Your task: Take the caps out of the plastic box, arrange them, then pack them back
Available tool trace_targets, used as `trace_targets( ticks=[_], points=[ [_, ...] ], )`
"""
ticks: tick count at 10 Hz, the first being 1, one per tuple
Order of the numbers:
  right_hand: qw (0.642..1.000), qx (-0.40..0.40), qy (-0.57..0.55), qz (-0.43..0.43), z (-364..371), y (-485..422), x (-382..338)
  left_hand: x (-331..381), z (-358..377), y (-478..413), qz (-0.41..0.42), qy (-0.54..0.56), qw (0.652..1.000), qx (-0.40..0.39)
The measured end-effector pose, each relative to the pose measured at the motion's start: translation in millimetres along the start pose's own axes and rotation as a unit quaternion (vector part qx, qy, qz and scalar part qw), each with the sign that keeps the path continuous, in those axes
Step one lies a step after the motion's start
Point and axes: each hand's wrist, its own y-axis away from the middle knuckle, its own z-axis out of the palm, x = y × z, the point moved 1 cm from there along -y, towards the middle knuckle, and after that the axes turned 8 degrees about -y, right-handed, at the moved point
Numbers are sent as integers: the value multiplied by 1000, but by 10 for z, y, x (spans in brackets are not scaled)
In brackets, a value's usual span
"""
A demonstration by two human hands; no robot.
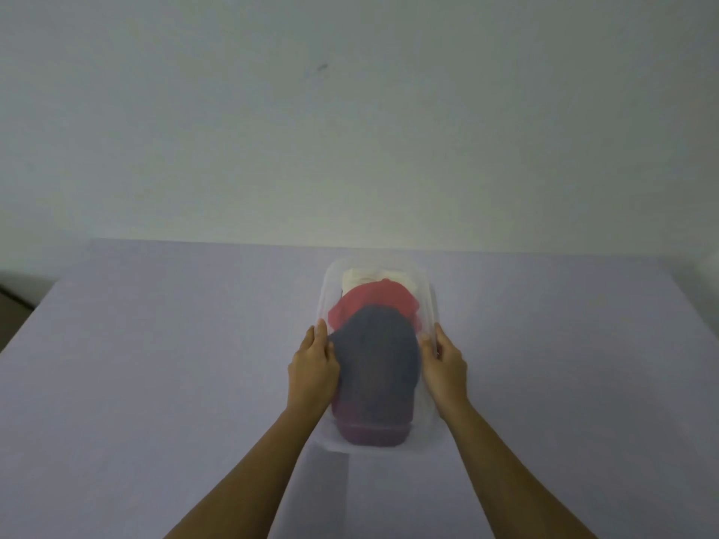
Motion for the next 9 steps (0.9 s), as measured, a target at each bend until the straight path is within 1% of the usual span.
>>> trace_targets(
  ticks=[1,3,6,7,8,9],
  points=[
    [1000,-19,-1,1,44,-461,-102,145,81,-394,-16,5,1000,-3],
    [1000,-15,-13,1,78,-910,-126,297,193,-811,-9,-5,1000,3],
    [1000,-17,10,-21,93,-1138,-156,406,249,-1025,-6,-21,1000,8],
    [998,-33,58,-21,75,-1088,-181,434,218,-969,-6,-51,999,-14],
    [992,-37,115,-20,61,-1111,-265,463,151,-1044,-20,-111,993,-22],
    [985,-41,162,-42,16,-1043,-418,497,2,-1055,6,-148,988,-43]
  ],
)
